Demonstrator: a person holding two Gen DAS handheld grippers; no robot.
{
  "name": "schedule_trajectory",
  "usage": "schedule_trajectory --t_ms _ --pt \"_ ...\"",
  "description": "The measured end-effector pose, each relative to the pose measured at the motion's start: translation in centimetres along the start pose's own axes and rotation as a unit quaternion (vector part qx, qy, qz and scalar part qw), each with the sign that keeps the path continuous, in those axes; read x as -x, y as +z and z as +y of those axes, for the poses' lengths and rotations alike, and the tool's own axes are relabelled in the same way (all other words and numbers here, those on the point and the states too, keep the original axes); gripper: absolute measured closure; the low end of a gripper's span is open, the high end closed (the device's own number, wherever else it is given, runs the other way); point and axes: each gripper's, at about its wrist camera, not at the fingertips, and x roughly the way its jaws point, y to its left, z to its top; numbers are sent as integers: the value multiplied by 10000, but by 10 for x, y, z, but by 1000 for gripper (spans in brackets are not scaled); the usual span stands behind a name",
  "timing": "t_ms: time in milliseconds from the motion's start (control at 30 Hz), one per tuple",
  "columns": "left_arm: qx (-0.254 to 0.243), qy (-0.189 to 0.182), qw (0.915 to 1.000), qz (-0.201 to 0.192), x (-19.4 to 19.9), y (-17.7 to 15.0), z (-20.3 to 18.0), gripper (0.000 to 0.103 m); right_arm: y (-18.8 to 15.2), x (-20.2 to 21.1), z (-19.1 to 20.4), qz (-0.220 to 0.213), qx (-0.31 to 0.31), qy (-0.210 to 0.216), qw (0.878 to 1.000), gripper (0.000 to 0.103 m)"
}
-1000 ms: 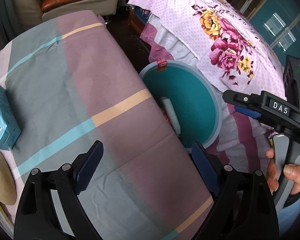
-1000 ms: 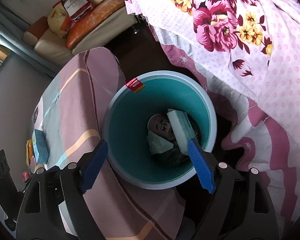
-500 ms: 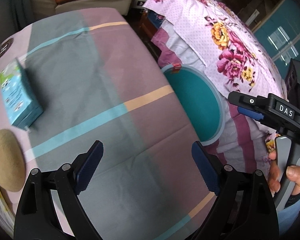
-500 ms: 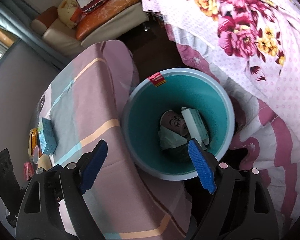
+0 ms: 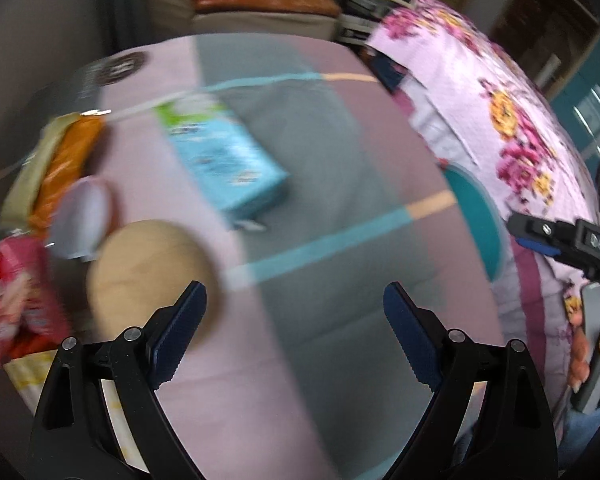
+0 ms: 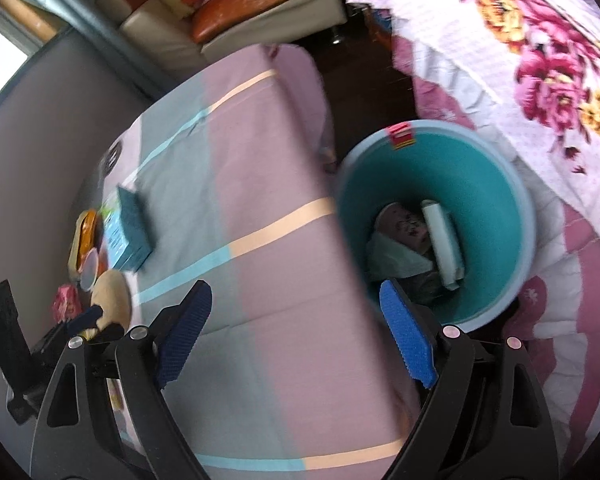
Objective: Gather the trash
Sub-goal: 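Move both tools back over the bread bun and blue milk carton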
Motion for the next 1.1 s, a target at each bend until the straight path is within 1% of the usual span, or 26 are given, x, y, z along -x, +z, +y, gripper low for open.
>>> schedule_trajectory --t_ms 133,267,500,600,733,867,933,967,1067,1100 --pt "159 297 9994 -39 4 -1 32 13 -5 -11 32 176 277 131 9994 21" --pt "331 387 9987 -21 -1 0 58 13 -10 -22 60 340 526 173 9979 21" --pt "236 548 9981 124 -14 -2 74 13 -13 -38 88 513 715 196 9959 21" --pt "217 578 9979 181 -21 -3 77 10 -12 -44 92 585 722 192 9955 21" --pt "220 527 9981 244 -32 -3 79 3 -10 -52 96 663 720 187 9950 21" --pt "132 549 9983 129 -36 -2 78 3 -9 -58 96 702 706 191 9948 21" --pt "126 500 9986 84 -35 -2 76 3 -9 -59 95 715 694 207 9948 21" --pt "129 436 9989 82 -35 -2 76 3 -9 -58 94 718 695 218 9948 21" --pt "241 29 9997 67 -25 -6 71 4 -10 -57 94 696 715 237 9947 21" --pt "230 -11 9997 38 -21 -7 68 4 -10 -56 93 690 713 243 9948 21"
